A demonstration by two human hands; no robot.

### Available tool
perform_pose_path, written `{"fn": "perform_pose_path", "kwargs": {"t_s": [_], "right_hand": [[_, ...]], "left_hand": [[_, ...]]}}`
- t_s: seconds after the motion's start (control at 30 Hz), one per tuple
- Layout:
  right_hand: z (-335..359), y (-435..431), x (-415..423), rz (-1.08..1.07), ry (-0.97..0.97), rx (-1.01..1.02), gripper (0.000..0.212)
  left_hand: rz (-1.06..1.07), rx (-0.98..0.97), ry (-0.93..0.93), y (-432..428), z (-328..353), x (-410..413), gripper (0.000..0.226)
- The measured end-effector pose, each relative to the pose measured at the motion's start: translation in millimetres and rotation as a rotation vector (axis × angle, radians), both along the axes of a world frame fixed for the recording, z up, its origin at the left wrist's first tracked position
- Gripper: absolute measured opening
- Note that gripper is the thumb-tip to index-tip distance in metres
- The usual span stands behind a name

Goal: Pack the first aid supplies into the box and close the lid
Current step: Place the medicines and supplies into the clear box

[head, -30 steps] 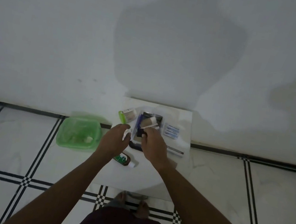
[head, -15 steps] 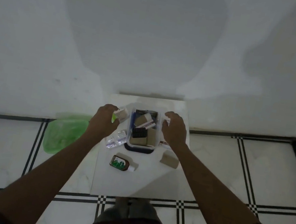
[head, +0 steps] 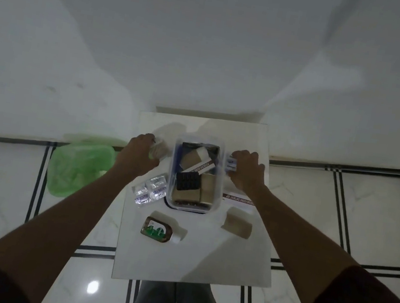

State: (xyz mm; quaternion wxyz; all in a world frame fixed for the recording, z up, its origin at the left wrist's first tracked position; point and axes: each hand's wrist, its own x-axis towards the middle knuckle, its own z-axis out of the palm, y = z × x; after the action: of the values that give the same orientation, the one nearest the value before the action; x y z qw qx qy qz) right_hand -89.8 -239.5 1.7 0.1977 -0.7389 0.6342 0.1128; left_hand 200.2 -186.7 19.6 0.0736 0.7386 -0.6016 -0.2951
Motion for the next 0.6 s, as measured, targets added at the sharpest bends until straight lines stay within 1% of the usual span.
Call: {"fn": "perform_pose_path", "kwargs": {"t_s": [0.13, 0.27, 0.3, 0.47, 0.53, 0.6], "right_hand": [[-8, -2, 6, 0.030, 0.077, -0.032, 0.049], [-4, 1, 5, 0.027, 0.109, -0.091, 0.036], [-3, 2, 4, 0.032, 0.126, -0.102, 0.033], [3, 7, 0, 0.092, 0.144, -0.107, 0.020], [10, 10, -1, 0.029, 0.097, -0.206, 0.016], [25, 15, 0, -0.128, -0.061, -0.331, 0.018]], "left_hand": [[0.015, -0.073, 0.001, 1, -8, -6, 0.054], [0.030, -0.209, 0.000, 8, 4, -11, 0.041], [0.034, -0.243, -0.001, 11, 10, -11, 0.041], [0.049, -0.363, 0.017, 17, 48, -15, 0.057], [-0.015, -0.428, 0.037, 15, 65, -23, 0.056], [-0.118, -0.493, 0.038, 11, 78, -33, 0.055]]}}
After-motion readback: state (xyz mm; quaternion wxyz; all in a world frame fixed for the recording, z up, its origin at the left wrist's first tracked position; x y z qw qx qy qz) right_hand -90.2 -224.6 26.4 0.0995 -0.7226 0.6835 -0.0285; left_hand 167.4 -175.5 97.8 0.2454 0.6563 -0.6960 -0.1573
